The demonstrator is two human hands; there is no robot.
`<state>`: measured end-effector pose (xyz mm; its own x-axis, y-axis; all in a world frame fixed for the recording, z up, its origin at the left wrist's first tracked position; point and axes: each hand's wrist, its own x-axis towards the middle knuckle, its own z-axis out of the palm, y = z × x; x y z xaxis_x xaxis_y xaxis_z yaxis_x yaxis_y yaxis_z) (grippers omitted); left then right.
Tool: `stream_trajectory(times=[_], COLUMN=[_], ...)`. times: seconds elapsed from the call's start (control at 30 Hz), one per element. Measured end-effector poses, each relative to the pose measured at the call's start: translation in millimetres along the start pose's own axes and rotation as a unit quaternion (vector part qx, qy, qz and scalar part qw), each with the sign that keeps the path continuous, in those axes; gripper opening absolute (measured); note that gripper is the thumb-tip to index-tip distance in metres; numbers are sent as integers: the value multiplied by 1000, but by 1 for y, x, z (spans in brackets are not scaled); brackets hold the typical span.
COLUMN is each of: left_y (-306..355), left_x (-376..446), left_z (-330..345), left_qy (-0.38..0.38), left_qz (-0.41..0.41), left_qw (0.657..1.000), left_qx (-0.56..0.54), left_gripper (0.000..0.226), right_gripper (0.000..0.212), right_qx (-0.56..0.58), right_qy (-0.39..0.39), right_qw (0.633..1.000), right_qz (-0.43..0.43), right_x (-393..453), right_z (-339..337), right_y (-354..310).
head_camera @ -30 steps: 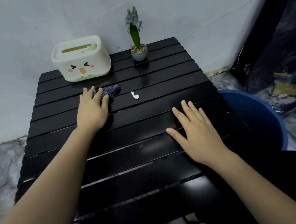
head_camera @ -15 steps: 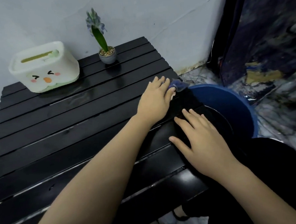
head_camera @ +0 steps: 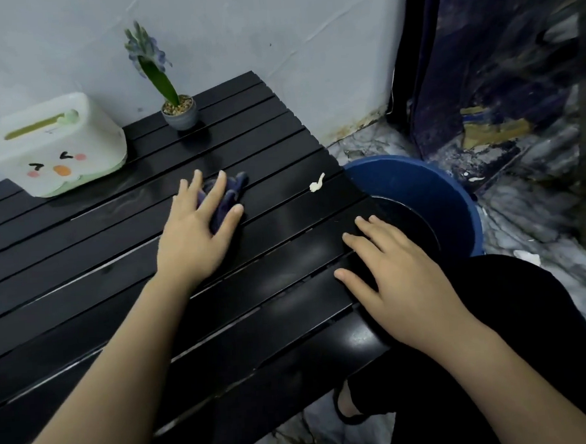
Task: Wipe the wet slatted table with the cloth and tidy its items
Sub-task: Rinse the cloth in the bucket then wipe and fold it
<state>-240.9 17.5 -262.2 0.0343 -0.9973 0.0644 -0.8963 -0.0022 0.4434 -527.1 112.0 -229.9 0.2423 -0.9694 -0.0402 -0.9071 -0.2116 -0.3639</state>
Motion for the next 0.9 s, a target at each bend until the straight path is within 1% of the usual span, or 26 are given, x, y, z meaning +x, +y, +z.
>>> stream_trajectory(times=[0.03, 0.17, 0.33, 0.43, 0.47, 0.5, 0.53, 0.57, 0.6, 0.63, 0.67, 0.77, 0.83, 0.9], left_y=[7, 49, 114, 146, 154, 158, 160, 160, 155, 146, 134, 76, 34, -2], left_x=[0, 13, 37, 51, 53, 56, 57, 57, 57, 55, 49, 9, -33, -76], left_z=[6, 26, 54, 67, 67, 66, 61, 54, 45, 33, 20, -25, -54, -70], left_qy=[0, -17, -59, -84, -91, -103, -119, -128, -108, -75, -49, -9, -7, -29], left_qz=[20, 106, 217, 260, 255, 224, 164, 97, 47, 19, 7, 25, 41, 50], left_qw=[1000, 994, 974, 962, 961, 961, 953, 929, 905, 895, 897, 926, 944, 955], left_qx=[12, -3, -1, -16, -50, -123, -227, -334, -408, -438, -440, -377, -328, -292], left_gripper=[56, 46, 45, 37, 33, 30, 27, 25, 23, 22, 23, 24, 23, 28], right_gripper=[57, 57, 60, 60, 61, 61, 62, 62, 63, 63, 63, 62, 62, 62], right_qx=[0, 2, -15, -17, -17, -17, -18, -16, -12, -6, 1, 17, 20, 19], right_qy=[-1, -3, -11, -6, -4, -4, -5, -6, -7, -10, -12, -10, -7, -7], right_qw=[1000, 1000, 1000, 1000, 1000, 1000, 1000, 1000, 1000, 1000, 1000, 1000, 1000, 1000], right_qz=[-1, -5, -10, -13, -16, -19, -22, -23, -24, -24, -24, -24, -23, -23], right_x=[0, -1, -1, -3, -4, -4, -5, -5, -6, -6, -6, -8, -8, -8], right_z=[0, 1, 4, 4, 4, 4, 4, 4, 4, 3, 2, 0, 0, 1], right_y=[1, 3, 4, 4, 5, 5, 6, 6, 7, 8, 9, 11, 11, 9])
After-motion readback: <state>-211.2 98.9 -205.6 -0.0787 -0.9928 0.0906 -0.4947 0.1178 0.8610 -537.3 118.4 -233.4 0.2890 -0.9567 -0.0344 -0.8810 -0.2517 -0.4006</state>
